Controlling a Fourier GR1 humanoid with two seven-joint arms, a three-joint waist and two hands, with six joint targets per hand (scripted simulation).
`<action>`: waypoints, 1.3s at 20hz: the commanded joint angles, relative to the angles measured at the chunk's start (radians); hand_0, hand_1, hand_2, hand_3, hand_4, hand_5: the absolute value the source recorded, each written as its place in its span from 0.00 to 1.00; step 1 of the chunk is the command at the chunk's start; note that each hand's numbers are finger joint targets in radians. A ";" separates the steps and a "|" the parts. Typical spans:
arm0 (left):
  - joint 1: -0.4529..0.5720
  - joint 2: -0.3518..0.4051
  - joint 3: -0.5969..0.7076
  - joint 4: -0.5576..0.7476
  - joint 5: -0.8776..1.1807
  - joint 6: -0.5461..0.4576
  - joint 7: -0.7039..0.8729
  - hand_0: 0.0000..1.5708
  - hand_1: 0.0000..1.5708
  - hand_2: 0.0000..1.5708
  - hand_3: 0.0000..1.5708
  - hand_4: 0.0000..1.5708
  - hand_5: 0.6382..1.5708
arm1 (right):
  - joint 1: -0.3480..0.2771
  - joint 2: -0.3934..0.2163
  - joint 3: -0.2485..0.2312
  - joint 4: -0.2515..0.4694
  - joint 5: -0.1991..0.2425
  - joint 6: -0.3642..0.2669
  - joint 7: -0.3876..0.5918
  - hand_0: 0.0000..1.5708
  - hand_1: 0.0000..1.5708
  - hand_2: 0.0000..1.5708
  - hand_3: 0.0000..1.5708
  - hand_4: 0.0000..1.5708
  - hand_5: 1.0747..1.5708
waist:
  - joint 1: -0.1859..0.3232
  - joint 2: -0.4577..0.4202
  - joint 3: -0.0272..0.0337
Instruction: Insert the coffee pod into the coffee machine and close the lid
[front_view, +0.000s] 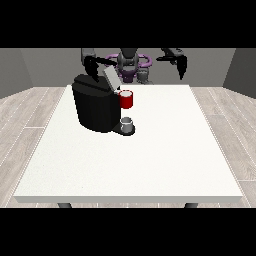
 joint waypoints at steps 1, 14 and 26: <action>0.015 0.039 0.010 -0.027 0.011 -0.006 -0.025 0.00 0.00 0.00 0.00 0.00 1.00 | -0.021 0.052 0.050 0.022 0.049 -0.028 -0.032 0.00 0.00 0.00 0.00 0.00 1.00 | -0.015 0.030 0.0001; 0.064 0.081 -0.001 -0.104 0.040 -0.021 -0.011 0.00 0.00 0.00 0.00 0.00 1.00 | -0.139 -0.005 -0.008 0.114 0.042 0.017 -0.048 0.00 0.00 0.00 0.00 0.00 1.00 | 0.011 0.072 0.0002; 0.020 0.083 0.006 -0.078 0.061 0.020 0.000 0.00 0.00 0.00 0.00 0.00 1.00 | -0.231 0.035 0.031 0.156 0.101 -0.001 -0.058 0.00 0.00 0.00 0.00 0.14 1.00 | 0.001 0.095 0.0001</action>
